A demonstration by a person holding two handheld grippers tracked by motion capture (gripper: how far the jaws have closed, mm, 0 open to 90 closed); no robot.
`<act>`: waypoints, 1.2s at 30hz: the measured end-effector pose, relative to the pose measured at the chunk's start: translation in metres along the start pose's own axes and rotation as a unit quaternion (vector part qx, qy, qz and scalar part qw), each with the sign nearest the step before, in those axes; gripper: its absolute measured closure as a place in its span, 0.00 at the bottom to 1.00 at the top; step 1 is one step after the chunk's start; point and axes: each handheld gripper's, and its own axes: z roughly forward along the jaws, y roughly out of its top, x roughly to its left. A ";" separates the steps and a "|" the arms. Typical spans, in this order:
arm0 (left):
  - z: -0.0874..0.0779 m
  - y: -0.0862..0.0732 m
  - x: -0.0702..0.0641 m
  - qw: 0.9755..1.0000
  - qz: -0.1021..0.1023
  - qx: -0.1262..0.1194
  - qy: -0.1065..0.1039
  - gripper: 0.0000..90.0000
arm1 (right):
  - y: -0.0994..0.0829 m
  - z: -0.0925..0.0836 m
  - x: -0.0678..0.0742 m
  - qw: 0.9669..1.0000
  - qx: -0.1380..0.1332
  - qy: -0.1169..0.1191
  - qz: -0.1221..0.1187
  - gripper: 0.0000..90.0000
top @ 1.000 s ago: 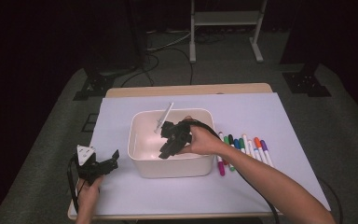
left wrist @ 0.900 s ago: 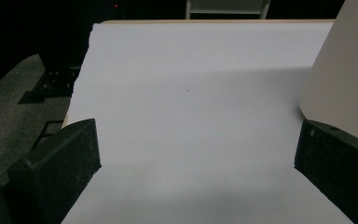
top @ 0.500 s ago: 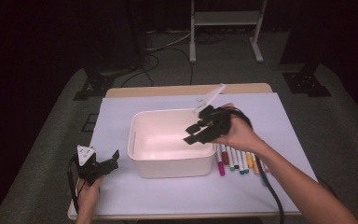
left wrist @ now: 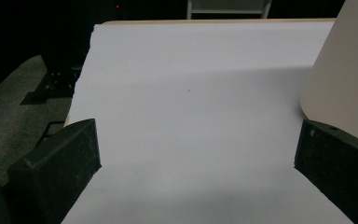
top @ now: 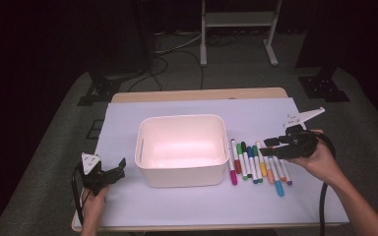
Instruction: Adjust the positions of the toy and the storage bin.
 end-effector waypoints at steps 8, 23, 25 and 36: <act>0.000 0.000 0.000 1.000 -0.001 0.000 0.000 0.00 | -0.053 0.004 -0.029 0.997 0.015 -0.043 0.063 0.60; 0.000 0.000 0.000 1.000 0.000 0.000 0.000 0.00 | -0.095 0.021 -0.056 0.982 0.053 -0.122 0.135 0.64; 0.000 0.000 0.000 1.000 -0.001 0.000 0.000 0.00 | -0.098 0.022 -0.057 0.980 0.055 -0.128 0.141 0.65; 0.000 0.000 0.000 1.000 -0.003 0.000 0.000 0.00 | -0.115 0.012 -0.056 0.970 0.065 -0.179 0.152 0.79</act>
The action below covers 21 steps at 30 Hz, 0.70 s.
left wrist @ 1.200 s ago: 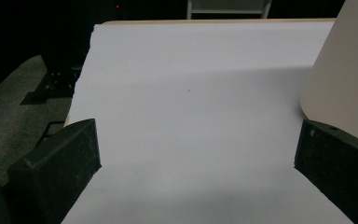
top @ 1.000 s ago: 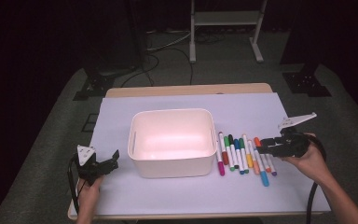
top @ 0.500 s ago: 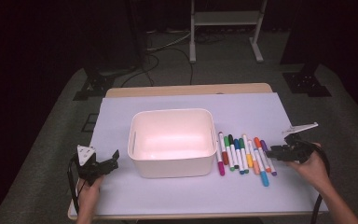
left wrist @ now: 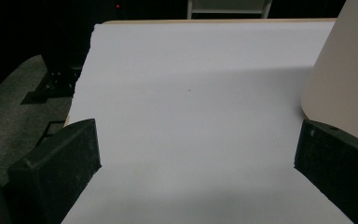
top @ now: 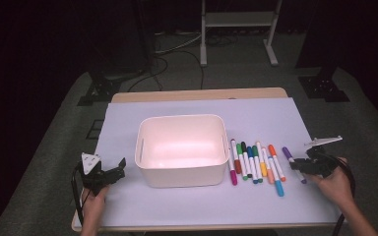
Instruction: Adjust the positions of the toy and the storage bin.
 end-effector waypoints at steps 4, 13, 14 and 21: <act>0.000 0.000 0.000 1.000 0.000 0.001 0.000 0.00 | -0.001 0.000 0.000 1.000 -0.001 -0.009 0.002 0.84; 0.000 0.000 0.001 1.000 -0.003 0.001 0.001 0.00 | 0.001 -0.011 0.000 0.999 -0.010 0.025 0.019 0.84; 0.000 0.000 0.001 1.000 -0.003 0.000 0.001 0.00 | 0.001 -0.011 0.000 0.999 -0.010 0.025 0.019 0.84; 0.000 0.000 0.001 1.000 0.000 0.001 0.000 0.00 | 0.026 -0.038 0.026 0.996 -0.047 0.074 -0.004 0.84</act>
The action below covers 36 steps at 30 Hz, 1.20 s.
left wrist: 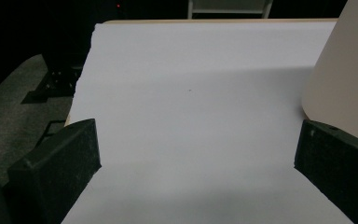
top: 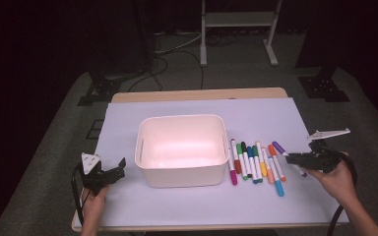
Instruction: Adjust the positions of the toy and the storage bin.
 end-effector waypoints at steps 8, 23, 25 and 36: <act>0.000 0.000 0.000 1.000 -0.001 0.000 0.000 0.00 | 0.040 -0.018 0.041 0.998 -0.029 0.048 -0.043 0.84; 0.000 0.000 0.000 1.000 0.002 0.000 -0.001 0.00 | 0.102 -0.033 0.116 0.983 -0.039 0.119 -0.133 0.84; 0.000 0.000 0.000 1.000 0.002 -0.001 -0.001 0.00 | 0.105 -0.031 0.122 0.982 -0.036 0.123 -0.138 0.84; 0.000 0.000 0.000 1.000 0.000 -0.001 -0.002 0.00 | 0.136 -0.008 0.170 0.968 -0.014 0.163 -0.189 0.84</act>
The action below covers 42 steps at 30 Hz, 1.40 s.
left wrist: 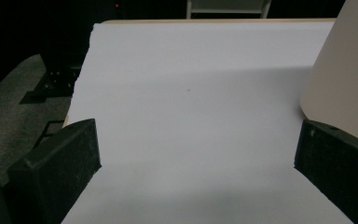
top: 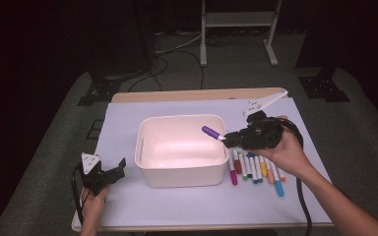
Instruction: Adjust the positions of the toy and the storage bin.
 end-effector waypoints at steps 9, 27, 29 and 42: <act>0.000 0.000 0.000 1.000 0.001 0.000 -0.001 0.00 | 0.023 0.023 0.008 0.999 0.012 0.021 -0.024 0.84; -0.001 0.000 0.000 1.000 0.001 0.001 -0.002 0.00 | 0.045 0.074 0.014 0.996 0.037 0.068 -0.049 0.84; -0.001 0.000 0.000 1.000 0.002 0.001 -0.002 0.00 | 0.046 0.080 0.015 0.995 0.040 0.072 -0.050 0.84; 0.000 0.000 0.001 1.000 -0.001 0.000 -0.003 0.00 | 0.048 0.120 0.017 0.991 0.069 0.096 -0.063 0.84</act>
